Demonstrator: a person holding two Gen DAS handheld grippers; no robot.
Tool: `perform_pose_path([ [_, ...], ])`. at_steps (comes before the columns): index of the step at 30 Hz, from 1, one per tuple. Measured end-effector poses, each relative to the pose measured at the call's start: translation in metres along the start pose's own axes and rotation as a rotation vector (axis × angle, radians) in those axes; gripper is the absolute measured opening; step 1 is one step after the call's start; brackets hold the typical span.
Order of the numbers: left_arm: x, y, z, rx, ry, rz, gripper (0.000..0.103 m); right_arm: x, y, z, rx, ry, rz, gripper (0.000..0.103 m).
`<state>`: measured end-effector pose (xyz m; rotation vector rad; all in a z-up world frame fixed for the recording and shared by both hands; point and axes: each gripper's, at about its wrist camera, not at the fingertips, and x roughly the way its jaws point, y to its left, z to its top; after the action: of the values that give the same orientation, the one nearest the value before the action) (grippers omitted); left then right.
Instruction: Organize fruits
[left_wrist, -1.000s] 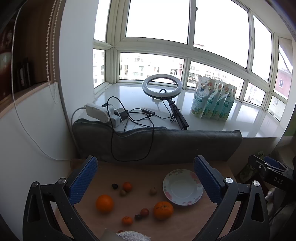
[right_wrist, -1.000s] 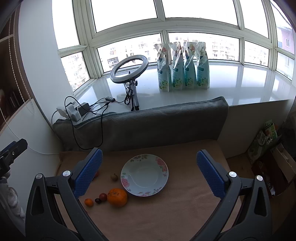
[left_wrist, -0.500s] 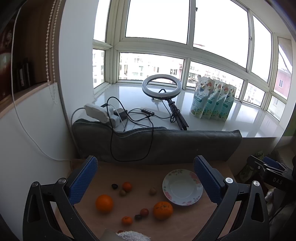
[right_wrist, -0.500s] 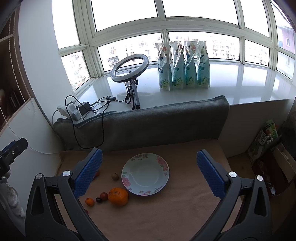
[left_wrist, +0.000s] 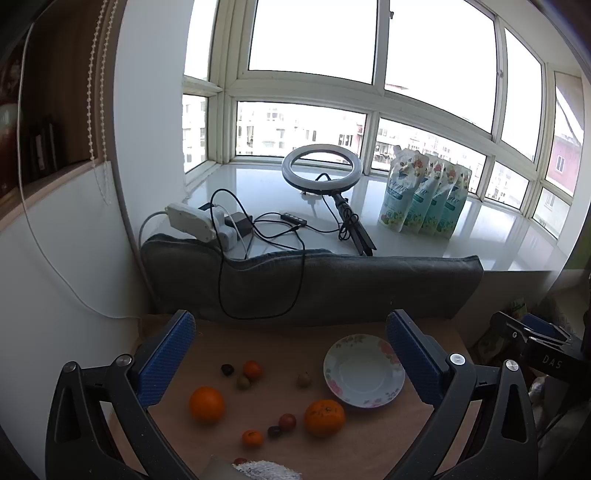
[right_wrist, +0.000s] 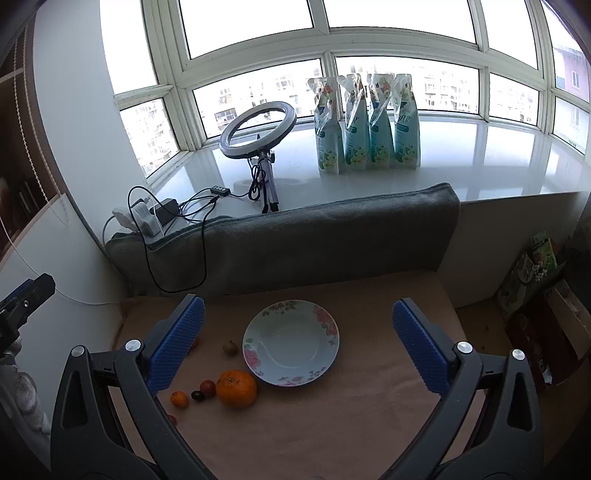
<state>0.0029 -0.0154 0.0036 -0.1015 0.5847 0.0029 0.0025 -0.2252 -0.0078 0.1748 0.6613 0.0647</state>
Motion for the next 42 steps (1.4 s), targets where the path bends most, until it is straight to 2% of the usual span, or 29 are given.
perform_pose_path([
  [7,0.008,0.001,-0.004,-0.002,0.029,-0.004,0.102,-0.001,0.003,-0.017,0.007,0.031,0.002,0.103],
  [13,0.017,0.004,-0.013,-0.007,0.073,-0.012,0.102,0.003,-0.005,-0.016,0.027,0.084,0.015,0.103],
  [21,0.039,0.018,-0.036,-0.037,0.17,-0.022,0.102,0.033,-0.016,-0.019,0.07,0.182,0.054,0.103],
  [26,0.055,0.025,-0.056,-0.051,0.243,-0.034,0.102,0.051,-0.022,-0.036,0.109,0.253,0.089,0.103],
  [32,0.076,0.034,-0.086,-0.107,0.35,-0.091,0.102,0.083,-0.022,-0.061,0.142,0.353,0.145,0.103],
  [35,0.087,0.029,-0.104,-0.104,0.397,-0.12,0.102,0.101,-0.02,-0.075,0.151,0.404,0.168,0.103],
  [40,0.106,0.02,-0.125,-0.09,0.467,-0.201,0.094,0.129,-0.016,-0.097,0.173,0.48,0.217,0.103],
  [42,0.115,0.018,-0.13,-0.095,0.494,-0.239,0.088,0.14,-0.013,-0.106,0.181,0.513,0.236,0.103],
])
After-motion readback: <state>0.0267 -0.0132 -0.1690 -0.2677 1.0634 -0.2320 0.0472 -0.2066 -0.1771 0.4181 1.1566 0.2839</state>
